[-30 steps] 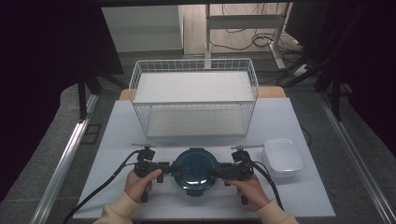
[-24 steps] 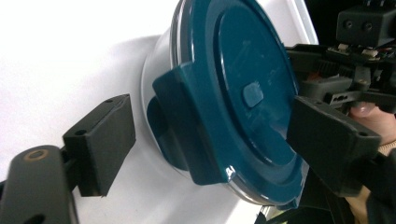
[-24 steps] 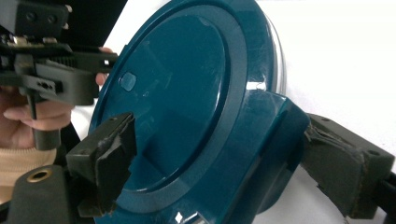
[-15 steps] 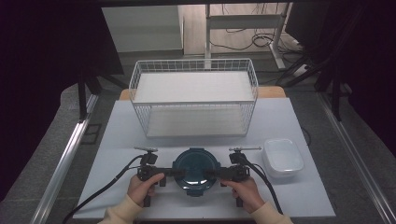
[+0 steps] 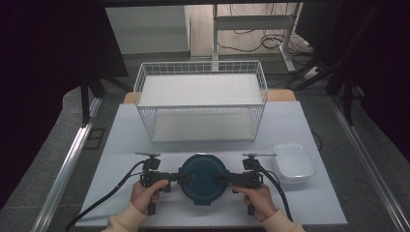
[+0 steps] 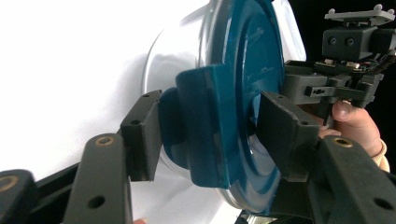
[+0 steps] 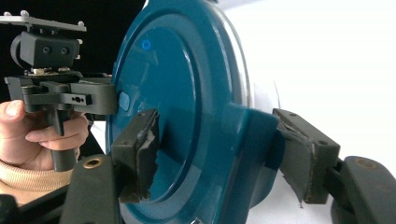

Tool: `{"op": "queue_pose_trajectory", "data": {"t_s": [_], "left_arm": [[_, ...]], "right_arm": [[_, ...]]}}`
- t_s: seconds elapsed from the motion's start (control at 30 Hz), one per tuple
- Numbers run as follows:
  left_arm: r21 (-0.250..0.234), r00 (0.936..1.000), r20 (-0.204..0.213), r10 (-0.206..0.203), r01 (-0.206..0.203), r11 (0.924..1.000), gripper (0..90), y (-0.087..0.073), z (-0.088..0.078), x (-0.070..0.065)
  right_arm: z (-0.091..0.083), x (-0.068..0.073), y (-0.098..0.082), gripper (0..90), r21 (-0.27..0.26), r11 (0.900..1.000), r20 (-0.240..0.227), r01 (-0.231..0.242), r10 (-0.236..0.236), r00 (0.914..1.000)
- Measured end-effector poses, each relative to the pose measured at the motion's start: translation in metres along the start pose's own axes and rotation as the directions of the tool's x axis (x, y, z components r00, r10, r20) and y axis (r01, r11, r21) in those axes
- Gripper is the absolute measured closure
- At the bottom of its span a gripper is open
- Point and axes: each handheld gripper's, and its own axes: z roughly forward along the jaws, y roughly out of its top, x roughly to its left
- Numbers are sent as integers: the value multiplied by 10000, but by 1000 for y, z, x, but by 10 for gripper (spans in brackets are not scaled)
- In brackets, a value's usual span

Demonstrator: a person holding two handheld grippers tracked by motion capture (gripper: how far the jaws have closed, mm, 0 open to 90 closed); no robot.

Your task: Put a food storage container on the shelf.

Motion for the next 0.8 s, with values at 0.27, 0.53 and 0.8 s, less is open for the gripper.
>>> {"op": "queue_pose_trajectory", "data": {"t_s": [0.27, 0.53, 0.8], "left_arm": [[-326, 9994, -95, 337, -340, 9989, 460, 0, -6, -6], [-543, 9985, 36, 544, -542, 9971, 466, 1, -12, -10], [-759, 9953, -121, 957, -963, 9924, 465, 2, -17, -22]], "right_arm": [[-4, 5, 1, 371, -228, 9986, -53, 479, -481, 9988], [-8, 11, 3, 372, -418, 9943, -100, 981, -986, 9951], [-13, 18, 6, 372, -622, 9885, -144, 1378, -1390, 9902]]}}
